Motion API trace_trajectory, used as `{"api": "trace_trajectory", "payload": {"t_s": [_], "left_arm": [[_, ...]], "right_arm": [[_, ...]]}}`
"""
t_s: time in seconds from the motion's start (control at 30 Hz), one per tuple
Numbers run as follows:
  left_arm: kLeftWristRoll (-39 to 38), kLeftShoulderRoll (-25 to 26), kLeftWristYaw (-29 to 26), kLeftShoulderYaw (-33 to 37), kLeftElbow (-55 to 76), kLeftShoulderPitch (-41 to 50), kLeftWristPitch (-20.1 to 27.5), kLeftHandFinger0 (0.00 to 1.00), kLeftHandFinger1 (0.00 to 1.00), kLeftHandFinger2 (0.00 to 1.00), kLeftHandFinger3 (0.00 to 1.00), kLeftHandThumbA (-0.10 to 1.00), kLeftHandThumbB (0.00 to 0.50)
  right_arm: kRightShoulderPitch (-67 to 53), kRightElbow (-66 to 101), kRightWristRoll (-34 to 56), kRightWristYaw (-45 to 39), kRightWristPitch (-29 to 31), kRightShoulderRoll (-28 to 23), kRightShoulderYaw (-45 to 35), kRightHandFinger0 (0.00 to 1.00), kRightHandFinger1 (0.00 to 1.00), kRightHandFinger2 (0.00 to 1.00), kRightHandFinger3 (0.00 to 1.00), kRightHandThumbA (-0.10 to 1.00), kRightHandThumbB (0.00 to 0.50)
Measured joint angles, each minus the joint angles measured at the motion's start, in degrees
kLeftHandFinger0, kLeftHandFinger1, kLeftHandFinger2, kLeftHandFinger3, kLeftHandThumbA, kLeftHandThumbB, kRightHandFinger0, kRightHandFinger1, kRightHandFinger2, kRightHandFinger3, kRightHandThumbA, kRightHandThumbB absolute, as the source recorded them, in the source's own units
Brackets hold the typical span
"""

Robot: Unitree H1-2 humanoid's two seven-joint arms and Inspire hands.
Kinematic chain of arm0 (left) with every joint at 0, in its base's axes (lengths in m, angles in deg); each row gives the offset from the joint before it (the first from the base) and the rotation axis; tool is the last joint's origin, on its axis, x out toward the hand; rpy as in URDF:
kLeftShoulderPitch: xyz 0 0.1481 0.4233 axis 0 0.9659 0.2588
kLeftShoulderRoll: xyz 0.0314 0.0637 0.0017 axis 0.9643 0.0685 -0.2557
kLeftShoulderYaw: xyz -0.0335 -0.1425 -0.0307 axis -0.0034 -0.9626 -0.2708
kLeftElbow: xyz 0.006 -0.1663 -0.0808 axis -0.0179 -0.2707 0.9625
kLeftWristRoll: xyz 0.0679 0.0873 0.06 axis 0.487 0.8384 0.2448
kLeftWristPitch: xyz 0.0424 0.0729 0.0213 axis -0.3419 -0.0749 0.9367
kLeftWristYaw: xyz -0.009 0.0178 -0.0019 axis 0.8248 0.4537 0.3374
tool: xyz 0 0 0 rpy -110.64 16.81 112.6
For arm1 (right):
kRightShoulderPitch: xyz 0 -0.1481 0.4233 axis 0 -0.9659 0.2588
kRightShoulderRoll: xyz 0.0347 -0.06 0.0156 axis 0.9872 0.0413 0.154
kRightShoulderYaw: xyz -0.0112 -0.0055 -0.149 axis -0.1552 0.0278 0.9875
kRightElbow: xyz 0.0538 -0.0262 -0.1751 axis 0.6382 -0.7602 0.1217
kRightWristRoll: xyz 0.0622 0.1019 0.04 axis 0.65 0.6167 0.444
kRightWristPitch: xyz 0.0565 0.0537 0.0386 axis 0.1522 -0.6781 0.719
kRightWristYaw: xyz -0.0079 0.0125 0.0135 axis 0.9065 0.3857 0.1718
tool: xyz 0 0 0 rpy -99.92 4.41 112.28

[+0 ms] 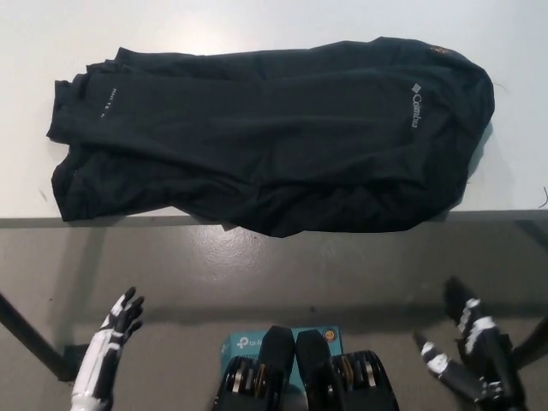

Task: The robot grabs the right edges of the black jacket on the table, and folds it in half

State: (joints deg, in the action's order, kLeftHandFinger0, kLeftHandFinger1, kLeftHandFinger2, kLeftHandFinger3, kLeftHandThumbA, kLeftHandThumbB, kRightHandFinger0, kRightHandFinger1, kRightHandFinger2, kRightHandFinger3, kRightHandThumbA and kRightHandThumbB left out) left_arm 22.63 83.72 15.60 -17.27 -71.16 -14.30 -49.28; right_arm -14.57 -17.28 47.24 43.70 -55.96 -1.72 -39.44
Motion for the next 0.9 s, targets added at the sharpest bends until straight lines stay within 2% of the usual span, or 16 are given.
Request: {"api": "trace_trajectory", "payload": {"t_s": [0.07, 0.1, 0.17, 0.23, 0.27, 0.3, 0.4, 0.53, 0.57, 0.6, 0.67, 0.77, 0.9], "left_arm": [[0.13, -0.68, -0.01, 0.49, 0.4, -0.57, 0.0, 1.0, 1.0, 1.0, 1.0, 1.0, 0.5], [0.23, -1.01, -0.01, 0.68, 0.66, -0.82, -0.01, 1.0, 1.0, 1.0, 1.0, 1.0, 0.5], [0.57, -1.79, -0.03, 1.14, 1.56, -1.11, 0.01, 1.0, 1.0, 1.0, 1.0, 1.0, 0.5], [0.59, -2.53, -0.01, 1.38, 2.44, -1.24, 0.03, 1.0, 1.0, 1.0, 1.0, 1.0, 0.5], [0.54, -2.98, -0.01, 1.44, 2.99, -1.29, 0.03, 1.0, 1.0, 1.0, 1.0, 1.0, 0.5], [0.49, -3.32, 0.0, 1.49, 3.52, -1.3, 0.06, 1.0, 1.0, 1.0, 1.0, 1.0, 0.5], [0.35, -3.94, 0.02, 1.5, 3.86, -1.65, 0.13, 1.0, 1.0, 1.0, 1.0, 1.0, 0.5], [0.43, -3.95, -0.01, 1.43, 3.73, -1.77, 0.2, 1.0, 1.0, 1.0, 1.0, 1.0, 0.5], [0.45, -3.95, -0.01, 1.42, 3.61, -1.77, 0.2, 1.0, 1.0, 1.0, 1.0, 1.0, 0.5], [0.45, -3.92, -0.01, 1.4, 3.46, -1.77, 0.2, 1.0, 1.0, 1.0, 1.0, 1.0, 0.5], [0.46, -3.88, -0.01, 1.33, 3.19, -1.77, 0.2, 1.0, 1.0, 1.0, 1.0, 1.0, 0.5], [0.48, -3.88, -0.02, 1.27, 2.65, -1.78, 0.2, 1.0, 1.0, 1.0, 1.0, 1.0, 0.5], [0.61, -3.87, -0.04, 1.13, 2.02, -1.78, 0.19, 1.0, 1.0, 1.0, 1.0, 1.0, 0.5]], "right_arm": [[-0.21, 4.66, -0.13, 0.95, 0.03, 0.56, -1.69, 1.0, 1.0, 1.0, 1.0, 0.62, 0.02], [-0.2, 6.77, -0.12, 1.3, 0.03, 0.8, -2.39, 1.0, 1.0, 1.0, 1.0, 0.61, 0.052], [0.06, 11.52, 0.22, 1.9, -0.07, 1.05, -3.94, 1.0, 1.0, 1.0, 1.0, 0.68, 0.059], [0.9, 15.35, 0.55, 2.58, -0.59, 1.02, -5.43, 1.0, 1.0, 1.0, 1.0, 0.79, 0.142], [2.0, 18.22, 0.94, 2.97, -1.37, 0.89, -6.61, 1.0, 1.0, 1.0, 1.0, 0.85, 0.15], [3.25, 20.04, 1.37, 3.4, -2.07, 0.67, -7.53, 1.0, 1.0, 1.0, 1.0, 0.89, 0.103], [7.22, 23.67, 2.72, 4.09, -4.66, -0.87, -10.03, 1.0, 1.0, 1.0, 1.0, 0.96, 0.07], [13.26, 25.13, 5.49, 4.87, -9.84, -3.81, -12.99, 1.0, 1.0, 1.0, 1.0, 1.0, 0.146], [14.64, 24.83, 6.27, 5.0, -11.21, -4.49, -13.5, 1.0, 1.0, 1.0, 1.0, 0.98, 0.199], [16.09, 24.41, 7.1, 5.08, -12.46, -5.0, -13.95, 1.0, 1.0, 1.0, 1.0, 0.96, 0.225], [18.66, 22.47, 9.32, 5.13, -14.66, -5.63, -15.17, 1.0, 1.0, 1.0, 1.0, 1.0, 0.231], [23.07, 17.13, 12.92, 5.0, -17.85, -6.91, -16.66, 1.0, 1.0, 1.0, 1.0, 1.0, 0.292], [29.22, 7.4, 17.39, 4.81, -21.19, -9.59, -17.37, 1.0, 1.0, 1.0, 1.0, 1.0, 0.288]]}}
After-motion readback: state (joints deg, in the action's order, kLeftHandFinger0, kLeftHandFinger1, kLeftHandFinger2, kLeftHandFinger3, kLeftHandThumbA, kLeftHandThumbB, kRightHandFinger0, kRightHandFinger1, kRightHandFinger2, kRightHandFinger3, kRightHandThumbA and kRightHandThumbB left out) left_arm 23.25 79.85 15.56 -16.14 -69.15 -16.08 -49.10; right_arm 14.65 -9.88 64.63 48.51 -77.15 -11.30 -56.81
